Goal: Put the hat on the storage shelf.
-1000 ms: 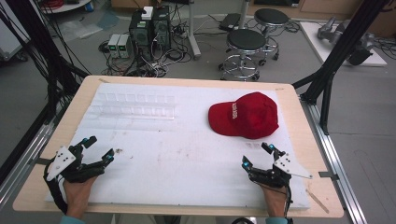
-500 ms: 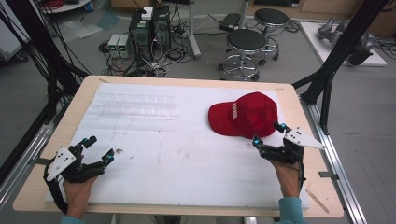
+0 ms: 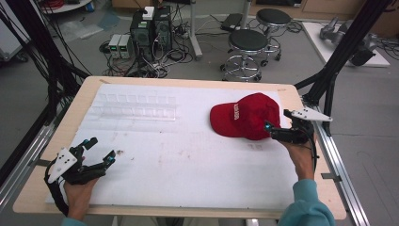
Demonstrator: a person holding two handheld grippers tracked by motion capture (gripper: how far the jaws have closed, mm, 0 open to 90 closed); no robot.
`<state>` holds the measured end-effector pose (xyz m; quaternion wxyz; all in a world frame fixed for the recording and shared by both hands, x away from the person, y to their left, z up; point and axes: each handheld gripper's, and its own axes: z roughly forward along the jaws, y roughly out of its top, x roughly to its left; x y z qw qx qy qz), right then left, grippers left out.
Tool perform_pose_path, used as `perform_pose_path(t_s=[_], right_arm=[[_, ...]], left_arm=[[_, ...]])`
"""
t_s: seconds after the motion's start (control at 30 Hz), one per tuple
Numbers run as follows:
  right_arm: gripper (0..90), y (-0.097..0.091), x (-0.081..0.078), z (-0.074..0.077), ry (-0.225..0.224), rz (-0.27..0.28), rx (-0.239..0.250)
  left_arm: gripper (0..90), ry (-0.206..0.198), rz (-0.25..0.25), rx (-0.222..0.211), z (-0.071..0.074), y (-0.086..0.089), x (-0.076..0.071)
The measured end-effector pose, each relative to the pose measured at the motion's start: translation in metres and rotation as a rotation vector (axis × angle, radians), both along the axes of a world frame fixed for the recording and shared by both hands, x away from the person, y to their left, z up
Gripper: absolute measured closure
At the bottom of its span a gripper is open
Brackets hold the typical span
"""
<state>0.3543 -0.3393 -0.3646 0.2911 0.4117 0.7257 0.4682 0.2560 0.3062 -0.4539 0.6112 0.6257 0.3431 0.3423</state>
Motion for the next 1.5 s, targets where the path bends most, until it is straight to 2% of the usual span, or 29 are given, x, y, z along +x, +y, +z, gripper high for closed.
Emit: perform_pose_path(t_s=[0.1, 0.13, 0.23, 0.27, 0.3, 0.33, 0.53, 0.6, 0.63, 0.9, 0.97, 1.0, 1.03, 1.07, 1.13, 1.2, 1.3, 1.33, 1.37, 1.5], right_arm=[[9.8, -0.004, 0.008, 0.001, 0.023, 0.0, -0.001], [9.8, -0.007, 0.015, 0.0, 0.043, -0.005, -0.006], [9.8, -0.01, 0.022, -0.005, 0.043, -0.014, -0.001], [9.8, -0.013, 0.028, -0.011, 0.088, -0.041, 0.023], [9.8, -0.013, 0.028, -0.011, 0.088, -0.041, 0.023], [9.8, -0.014, 0.031, -0.016, 0.113, -0.062, 0.008], [9.8, -0.009, 0.037, -0.024, 0.17, -0.069, -0.017], [9.8, -0.009, 0.038, -0.025, 0.18, -0.078, -0.012], [9.9, -0.011, 0.04, -0.028, 0.199, -0.098, 0.0], [10.3, -0.011, 0.05, -0.042, 0.277, -0.101, 0.042], [10.3, -0.011, 0.051, -0.043, 0.28, -0.108, 0.039], [26.2, -0.01, 0.052, -0.046, 0.296, -0.116, 0.078], [26.2, -0.01, 0.052, -0.046, 0.296, -0.116, 0.078], [31.8, -0.011, 0.053, -0.048, 0.345, -0.072, 0.13], [41.7, -0.011, 0.054, -0.049, 0.346, -0.088, 0.1], [47.5, -0.011, 0.055, -0.05, 0.344, -0.074, 0.11], [69.3, -0.01, 0.054, -0.048, 0.34, -0.058, 0.095], [69.3, -0.01, 0.054, -0.048, 0.34, -0.058, 0.095], [81.4, -0.01, 0.053, -0.047, 0.34, -0.053, 0.109], [86.3, -0.007, 0.052, -0.045, 0.335, -0.058, 0.099]], left_arm=[[15.8, -0.002, -0.001, 0.005, 0.0, 0.0, 0.0], [15.8, -0.009, 0.003, 0.004, 0.0, -0.001, -0.001], [15.8, -0.014, 0.005, 0.011, 0.0, -0.001, -0.002], [15.8, -0.012, 0.006, 0.006, 0.0, -0.001, -0.001], [15.8, -0.012, 0.006, 0.006, 0.0, -0.001, -0.001], [15.8, -0.011, 0.004, 0.004, 0.0, 0.0, -0.001], [15.8, -0.016, 0.006, 0.003, 0.0, -0.001, -0.001], [15.8, -0.015, 0.005, 0.005, 0.0, -0.001, -0.002], [15.8, -0.016, 0.005, 0.005, 0.0, -0.001, -0.002], [15.8, -0.018, 0.005, 0.007, 0.0, -0.001, -0.002], [15.8, -0.016, 0.005, 0.005, 0.0, -0.001, -0.002], [15.8, -0.015, 0.004, 0.005, 0.0, -0.001, -0.002], [15.8, -0.014, 0.004, 0.004, 0.0, -0.001, -0.002], [16.1, -0.01, 0.005, 0.004, 0.0, 0.0, -0.001], [16.1, -0.009, 0.004, 0.004, 0.0, 0.0, -0.001], [16.2, -0.01, 0.005, 0.005, 0.0, 0.0, -0.001], [16.3, -0.01, 0.004, 0.004, 0.0, -0.001, -0.001], [16.3, -0.01, 0.005, 0.004, 0.0, -0.001, -0.001], [16.2, -0.011, 0.006, 0.005, 0.0, -0.001, -0.001], [16.2, -0.012, 0.017, 0.013, 0.0, -0.002, -0.001]])
